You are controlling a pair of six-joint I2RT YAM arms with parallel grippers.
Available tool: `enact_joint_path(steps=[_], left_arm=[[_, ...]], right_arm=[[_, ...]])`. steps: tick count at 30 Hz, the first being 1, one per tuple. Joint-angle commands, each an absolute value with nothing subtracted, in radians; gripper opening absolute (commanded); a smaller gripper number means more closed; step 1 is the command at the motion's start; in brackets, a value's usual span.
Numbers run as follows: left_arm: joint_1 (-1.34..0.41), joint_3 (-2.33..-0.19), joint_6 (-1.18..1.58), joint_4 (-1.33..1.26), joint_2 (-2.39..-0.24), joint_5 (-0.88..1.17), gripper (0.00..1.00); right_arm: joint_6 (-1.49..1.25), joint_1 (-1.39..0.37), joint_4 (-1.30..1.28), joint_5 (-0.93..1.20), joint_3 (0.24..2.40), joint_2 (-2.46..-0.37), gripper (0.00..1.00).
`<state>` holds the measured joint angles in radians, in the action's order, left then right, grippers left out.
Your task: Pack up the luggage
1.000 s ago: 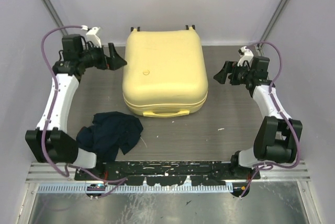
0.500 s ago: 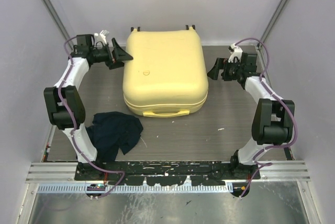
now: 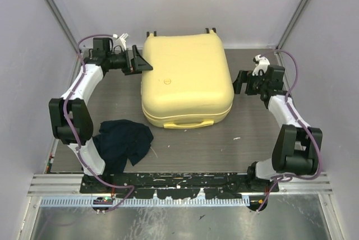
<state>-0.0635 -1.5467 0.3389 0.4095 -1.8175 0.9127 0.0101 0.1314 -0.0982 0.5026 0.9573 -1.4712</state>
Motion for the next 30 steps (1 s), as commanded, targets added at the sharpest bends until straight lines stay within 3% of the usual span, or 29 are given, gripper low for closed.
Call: enact_joint_path(steps=[1, 12, 22, 30], left_arm=[[-0.188, -1.529, 0.254, 0.527, -1.798, 1.016, 0.98], [-0.197, -1.537, 0.171, 0.645, -1.719, 0.887, 0.98], [0.010, -1.917, 0.043, 1.052, -1.711, 0.589, 0.98], [0.043, -1.853, -0.073, 1.062, -1.526, 0.394, 0.98]], right_arm=[[-0.017, 0.094, -0.142, 0.654, 0.879, -1.323, 0.99], [-0.017, 0.083, -0.250, 0.606, 0.807, -1.118, 1.00], [-0.041, 0.237, -0.376, 0.625, 1.007, -1.109, 1.00], [-0.033, 0.261, -0.477, 0.644, 1.134, -1.071, 1.00]])
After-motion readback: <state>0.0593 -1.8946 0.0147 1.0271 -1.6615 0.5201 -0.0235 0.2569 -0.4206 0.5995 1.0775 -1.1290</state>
